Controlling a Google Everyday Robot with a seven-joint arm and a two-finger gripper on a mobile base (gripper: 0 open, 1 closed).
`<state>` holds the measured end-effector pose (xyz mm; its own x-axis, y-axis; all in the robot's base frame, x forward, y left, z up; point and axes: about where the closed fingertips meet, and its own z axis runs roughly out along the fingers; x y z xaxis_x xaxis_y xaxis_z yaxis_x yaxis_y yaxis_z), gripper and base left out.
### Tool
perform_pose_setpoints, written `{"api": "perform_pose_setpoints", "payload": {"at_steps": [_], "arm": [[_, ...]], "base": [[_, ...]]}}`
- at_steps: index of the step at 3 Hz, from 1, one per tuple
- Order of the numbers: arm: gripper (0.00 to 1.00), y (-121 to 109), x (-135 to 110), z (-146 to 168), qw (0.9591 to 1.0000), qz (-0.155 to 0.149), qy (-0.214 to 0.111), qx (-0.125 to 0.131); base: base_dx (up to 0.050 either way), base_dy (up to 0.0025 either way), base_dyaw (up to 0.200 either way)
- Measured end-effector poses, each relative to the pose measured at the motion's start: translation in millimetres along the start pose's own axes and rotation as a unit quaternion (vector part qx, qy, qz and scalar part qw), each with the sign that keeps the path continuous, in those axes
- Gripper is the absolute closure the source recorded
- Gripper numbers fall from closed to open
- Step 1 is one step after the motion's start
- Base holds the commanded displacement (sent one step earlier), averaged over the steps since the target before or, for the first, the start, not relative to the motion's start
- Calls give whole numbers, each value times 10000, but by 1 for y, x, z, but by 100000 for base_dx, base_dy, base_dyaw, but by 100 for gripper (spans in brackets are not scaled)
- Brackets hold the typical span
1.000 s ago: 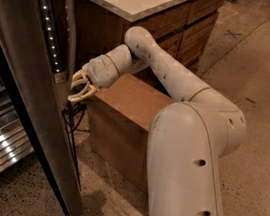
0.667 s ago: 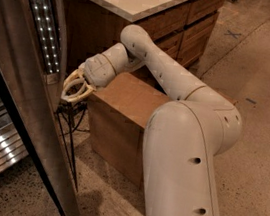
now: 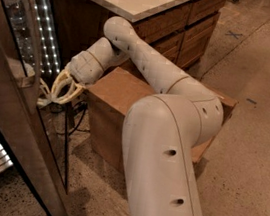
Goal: Close right fridge door
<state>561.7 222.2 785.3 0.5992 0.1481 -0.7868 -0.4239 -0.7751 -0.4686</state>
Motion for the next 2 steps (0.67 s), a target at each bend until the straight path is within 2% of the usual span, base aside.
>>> {"api": "perform_pose_setpoints", "payload": {"at_steps": [1, 2], "arm": [[100, 1, 0, -1, 10000, 0, 0, 0], [100, -6, 3, 8, 9999, 67, 37, -138]], "base": [[0, 0, 0], [-14, 21, 19350]]}}
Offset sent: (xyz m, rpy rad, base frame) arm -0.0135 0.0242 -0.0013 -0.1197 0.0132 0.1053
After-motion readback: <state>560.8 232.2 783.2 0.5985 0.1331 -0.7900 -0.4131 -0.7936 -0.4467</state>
